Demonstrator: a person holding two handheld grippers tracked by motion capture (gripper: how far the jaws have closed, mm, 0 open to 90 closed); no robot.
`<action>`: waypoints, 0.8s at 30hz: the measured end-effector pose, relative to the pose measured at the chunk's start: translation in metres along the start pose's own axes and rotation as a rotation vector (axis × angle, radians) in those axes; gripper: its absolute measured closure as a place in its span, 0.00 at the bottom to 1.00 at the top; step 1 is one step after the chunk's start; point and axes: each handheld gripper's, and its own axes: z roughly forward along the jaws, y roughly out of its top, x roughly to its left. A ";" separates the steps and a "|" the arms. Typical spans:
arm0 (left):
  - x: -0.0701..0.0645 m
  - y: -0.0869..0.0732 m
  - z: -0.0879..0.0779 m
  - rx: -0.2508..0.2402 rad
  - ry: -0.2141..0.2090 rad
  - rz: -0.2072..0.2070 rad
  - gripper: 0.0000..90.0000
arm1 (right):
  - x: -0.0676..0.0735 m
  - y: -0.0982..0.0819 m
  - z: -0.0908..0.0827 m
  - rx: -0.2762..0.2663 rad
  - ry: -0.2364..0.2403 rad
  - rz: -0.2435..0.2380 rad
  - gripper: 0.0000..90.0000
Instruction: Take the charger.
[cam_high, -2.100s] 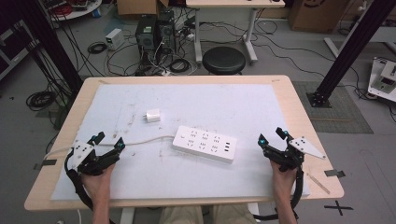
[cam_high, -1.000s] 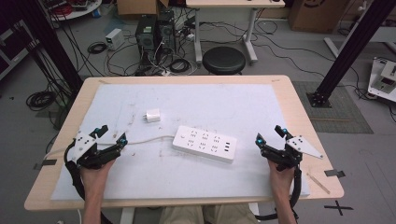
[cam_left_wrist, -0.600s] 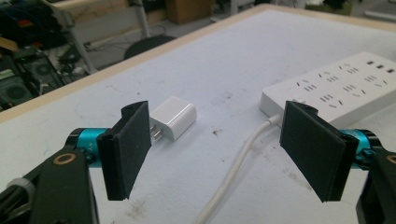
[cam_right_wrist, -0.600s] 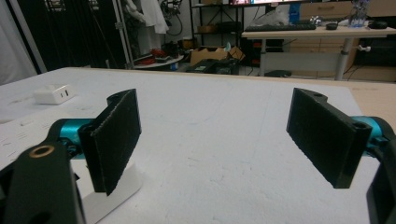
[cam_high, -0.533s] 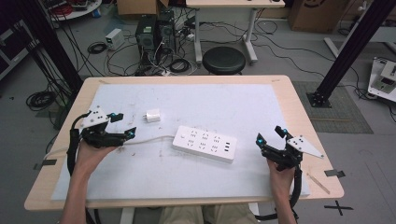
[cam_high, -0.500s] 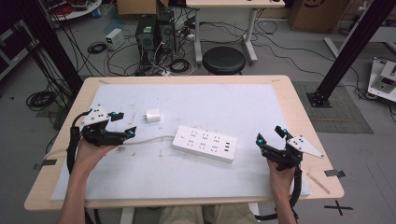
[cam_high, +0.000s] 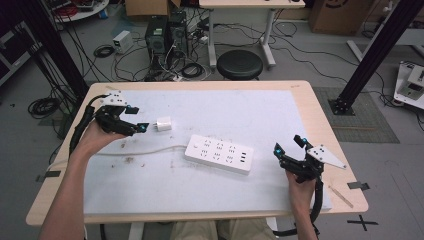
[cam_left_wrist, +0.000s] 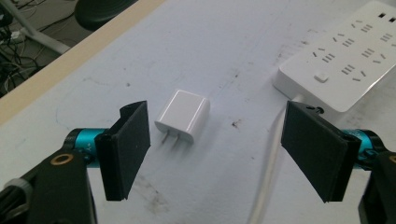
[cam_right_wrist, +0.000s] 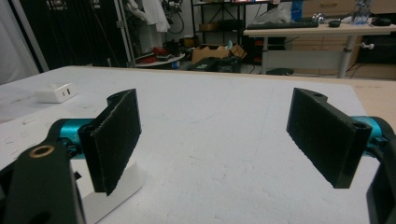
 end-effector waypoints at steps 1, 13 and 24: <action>0.002 0.002 0.002 0.005 -0.001 0.013 0.27 | 0.000 0.000 0.000 -0.003 -0.003 -0.009 0.20; 0.025 0.028 0.030 0.093 -0.109 0.097 0.30 | 0.004 0.001 -0.003 -0.026 0.010 -0.034 0.20; 0.034 0.026 0.070 0.209 -0.147 0.143 0.30 | 0.004 0.001 -0.002 -0.013 0.007 -0.034 0.20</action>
